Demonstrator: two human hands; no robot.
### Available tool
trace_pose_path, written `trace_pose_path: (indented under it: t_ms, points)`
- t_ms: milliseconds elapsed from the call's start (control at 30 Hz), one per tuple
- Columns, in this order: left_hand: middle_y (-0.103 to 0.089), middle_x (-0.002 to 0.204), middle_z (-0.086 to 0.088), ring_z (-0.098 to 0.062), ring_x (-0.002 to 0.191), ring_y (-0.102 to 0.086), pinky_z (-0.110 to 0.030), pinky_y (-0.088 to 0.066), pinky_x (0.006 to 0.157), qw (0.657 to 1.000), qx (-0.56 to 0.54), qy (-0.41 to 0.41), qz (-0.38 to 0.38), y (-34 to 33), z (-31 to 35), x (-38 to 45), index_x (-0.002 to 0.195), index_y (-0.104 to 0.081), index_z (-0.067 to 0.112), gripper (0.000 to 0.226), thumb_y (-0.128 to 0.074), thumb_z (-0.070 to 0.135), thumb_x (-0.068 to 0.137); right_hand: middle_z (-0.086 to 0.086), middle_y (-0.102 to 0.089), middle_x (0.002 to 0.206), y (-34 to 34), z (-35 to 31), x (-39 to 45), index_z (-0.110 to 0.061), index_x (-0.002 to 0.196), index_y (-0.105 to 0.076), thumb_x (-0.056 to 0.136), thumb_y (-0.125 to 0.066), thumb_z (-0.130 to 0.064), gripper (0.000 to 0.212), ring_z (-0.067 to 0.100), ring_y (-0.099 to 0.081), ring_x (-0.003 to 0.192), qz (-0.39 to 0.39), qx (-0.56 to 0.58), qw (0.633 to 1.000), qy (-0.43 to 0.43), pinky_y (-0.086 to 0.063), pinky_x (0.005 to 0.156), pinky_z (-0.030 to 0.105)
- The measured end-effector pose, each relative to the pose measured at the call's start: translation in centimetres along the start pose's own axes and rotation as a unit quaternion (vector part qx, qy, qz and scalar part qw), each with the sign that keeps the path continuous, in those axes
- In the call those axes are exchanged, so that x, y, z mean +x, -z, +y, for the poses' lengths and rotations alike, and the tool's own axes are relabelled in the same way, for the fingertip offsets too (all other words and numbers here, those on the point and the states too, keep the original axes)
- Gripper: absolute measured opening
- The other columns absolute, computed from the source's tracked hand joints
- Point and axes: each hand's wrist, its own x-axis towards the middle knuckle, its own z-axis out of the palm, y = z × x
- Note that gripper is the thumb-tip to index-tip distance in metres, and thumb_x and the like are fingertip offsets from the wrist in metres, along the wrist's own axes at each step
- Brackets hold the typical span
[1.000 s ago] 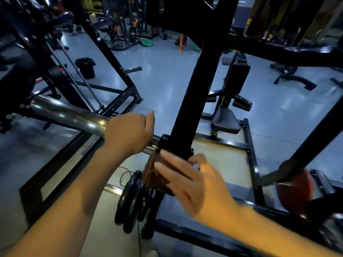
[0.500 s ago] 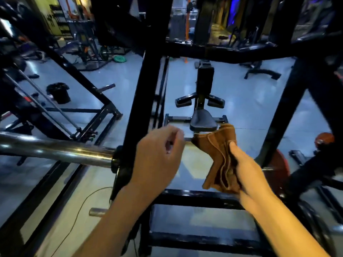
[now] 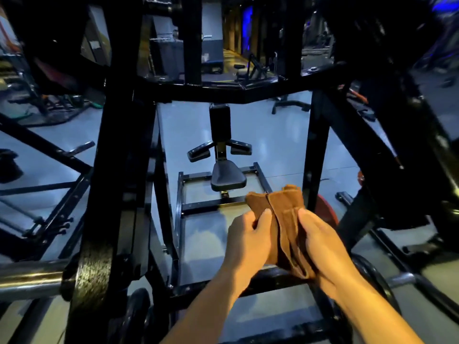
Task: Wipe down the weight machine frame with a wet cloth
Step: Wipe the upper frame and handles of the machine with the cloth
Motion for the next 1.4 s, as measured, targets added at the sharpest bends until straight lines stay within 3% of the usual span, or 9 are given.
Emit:
trace_pose_path:
  t_ms: [167,267,533,633,733,933,1167,1300,1400]
  points:
    - [-0.052,0.058,0.01,-0.009,0.054,-0.047,-0.022,-0.03,0.051,0.982,0.116,-0.151,-0.008,-0.1,1.1,2.4,0.073,-0.05,0.022,0.038,-0.049,0.038,0.107,0.014,-0.074,0.117,1.4,1.5,3.3,-0.011,0.113,-0.069,0.108,-0.051,-0.029,0.026,0.025,-0.073,0.101,0.066,0.074,0.993,-0.063,-0.057,0.083,0.039]
    - [-0.061,0.077,0.002,-0.019,0.072,-0.06,-0.033,-0.039,0.06,0.937,0.263,-0.223,-0.047,0.8,1.9,4.3,0.086,-0.049,0.027,0.029,-0.039,0.04,0.11,-0.002,-0.071,0.125,2.4,1.5,5.0,-0.032,0.116,-0.069,0.105,-0.056,-0.045,0.022,0.013,-0.069,0.111,0.127,0.022,0.992,0.017,-0.051,0.104,0.042]
    - [-0.063,0.079,0.005,-0.016,0.074,-0.06,-0.043,-0.053,0.072,0.928,0.274,-0.213,-0.134,1.7,0.1,8.8,0.094,-0.059,0.027,0.025,-0.043,0.04,0.108,-0.027,-0.066,0.127,1.5,-2.9,8.4,-0.05,0.132,-0.056,0.099,-0.058,-0.005,0.055,-0.013,-0.055,0.122,-0.074,-0.195,0.976,0.066,-0.045,0.105,0.022]
    - [-0.069,0.088,0.01,-0.008,0.081,-0.065,-0.029,-0.053,0.072,0.945,0.215,-0.185,-0.166,1.8,0.7,9.9,0.107,-0.068,0.032,0.019,-0.049,0.035,0.108,-0.009,-0.075,0.117,1.8,-3.6,10.6,-0.03,0.125,-0.07,0.102,-0.062,-0.02,0.026,0.005,-0.068,0.113,-0.168,-0.239,0.956,0.036,-0.05,0.104,0.029]
    - [-0.066,0.086,0.015,0.001,0.081,-0.063,-0.018,-0.048,0.07,0.96,0.183,-0.163,-0.135,1.3,0.7,11.8,0.103,-0.067,0.032,0.014,-0.054,0.035,0.106,0.005,-0.077,0.106,2.7,-4.8,12.9,-0.009,0.107,-0.075,0.095,-0.069,-0.04,0.034,0.023,-0.074,0.105,-0.205,-0.239,0.948,0.058,-0.052,0.105,0.045]
    - [-0.073,0.09,-0.016,-0.024,0.076,-0.07,-0.05,-0.057,0.071,0.957,0.162,0.014,-0.24,1.2,-0.1,15.4,0.096,-0.071,0.006,0.035,-0.082,0.034,0.079,0.003,-0.077,0.097,4.6,-7.4,16.4,-0.022,0.11,-0.065,0.102,-0.057,-0.047,0.027,0.021,-0.074,0.082,-0.236,-0.267,0.93,0.089,-0.057,0.088,0.038]
    - [-0.077,0.11,-0.015,-0.032,0.109,-0.072,-0.04,-0.054,0.103,0.979,-0.164,0.105,-0.054,0.9,0.1,18.2,0.118,-0.07,0.003,0.046,-0.082,0.031,0.084,-0.005,-0.053,0.052,4.1,-7.4,22.3,-0.03,0.099,-0.057,0.105,-0.055,-0.039,0.011,0.004,-0.043,0.044,-0.13,-0.265,0.932,0.212,-0.033,0.052,0.023]
    - [-0.076,0.117,-0.011,-0.025,0.11,-0.073,-0.036,-0.059,0.094,0.962,-0.25,0.112,-0.012,0.4,2.3,19.6,0.126,-0.063,0.007,0.033,-0.066,0.024,0.099,0.008,-0.07,0.067,2.6,-7.9,24.1,-0.031,0.117,-0.051,0.098,-0.067,-0.032,0.025,0.016,-0.068,0.059,-0.087,-0.133,0.973,0.169,-0.051,0.048,0.029]
    - [-0.076,0.118,-0.003,-0.022,0.109,-0.073,-0.043,-0.06,0.094,0.974,-0.213,0.082,0.017,0.2,3.3,20.9,0.131,-0.063,0.022,0.029,-0.06,0.031,0.103,0.012,-0.077,0.092,2.2,-8.9,24.7,-0.032,0.127,-0.05,0.097,-0.07,-0.033,0.036,0.022,-0.076,0.084,-0.094,-0.08,0.984,0.13,-0.06,0.071,0.036]
